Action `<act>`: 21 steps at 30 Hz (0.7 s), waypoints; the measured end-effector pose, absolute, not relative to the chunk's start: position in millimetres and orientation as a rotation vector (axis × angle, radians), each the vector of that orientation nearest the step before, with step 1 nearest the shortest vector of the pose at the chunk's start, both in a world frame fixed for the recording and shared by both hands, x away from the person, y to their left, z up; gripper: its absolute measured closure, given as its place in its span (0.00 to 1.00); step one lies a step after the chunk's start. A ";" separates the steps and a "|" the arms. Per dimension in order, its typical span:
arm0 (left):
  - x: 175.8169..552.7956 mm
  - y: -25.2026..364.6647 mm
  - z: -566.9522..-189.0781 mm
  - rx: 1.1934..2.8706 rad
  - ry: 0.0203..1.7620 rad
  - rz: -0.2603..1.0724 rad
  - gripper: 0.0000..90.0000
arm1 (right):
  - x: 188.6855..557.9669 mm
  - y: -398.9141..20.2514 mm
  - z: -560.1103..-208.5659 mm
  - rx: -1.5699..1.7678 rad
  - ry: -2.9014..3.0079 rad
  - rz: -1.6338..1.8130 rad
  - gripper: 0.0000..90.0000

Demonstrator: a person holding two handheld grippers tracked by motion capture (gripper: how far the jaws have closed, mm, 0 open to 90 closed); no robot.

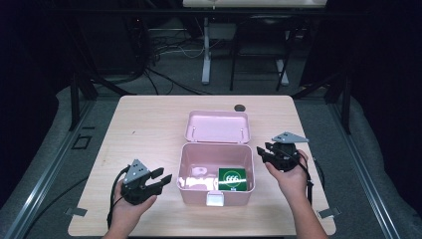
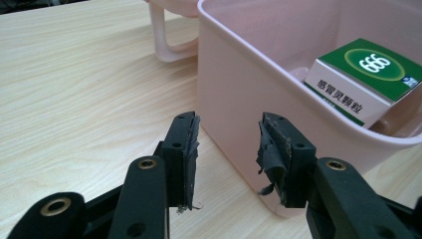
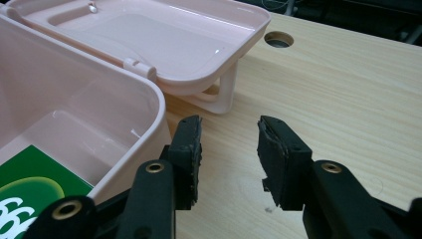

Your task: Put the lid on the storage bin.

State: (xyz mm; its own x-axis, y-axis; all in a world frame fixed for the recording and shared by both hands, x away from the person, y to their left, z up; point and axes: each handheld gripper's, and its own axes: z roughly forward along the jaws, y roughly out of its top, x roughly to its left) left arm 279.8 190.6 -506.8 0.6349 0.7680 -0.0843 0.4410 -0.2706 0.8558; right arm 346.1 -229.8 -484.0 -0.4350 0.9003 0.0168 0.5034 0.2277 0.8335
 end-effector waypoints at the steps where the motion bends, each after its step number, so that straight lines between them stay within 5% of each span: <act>1: 279.7 190.1 -506.6 1.913 0.956 0.435 0.65 | 345.9 -229.7 -483.6 1.298 2.036 1.095 0.66; 21: 287.0 173.8 -485.4 1.946 0.902 0.417 0.63 | 367.1 -218.9 -465.2 1.405 2.155 1.079 0.65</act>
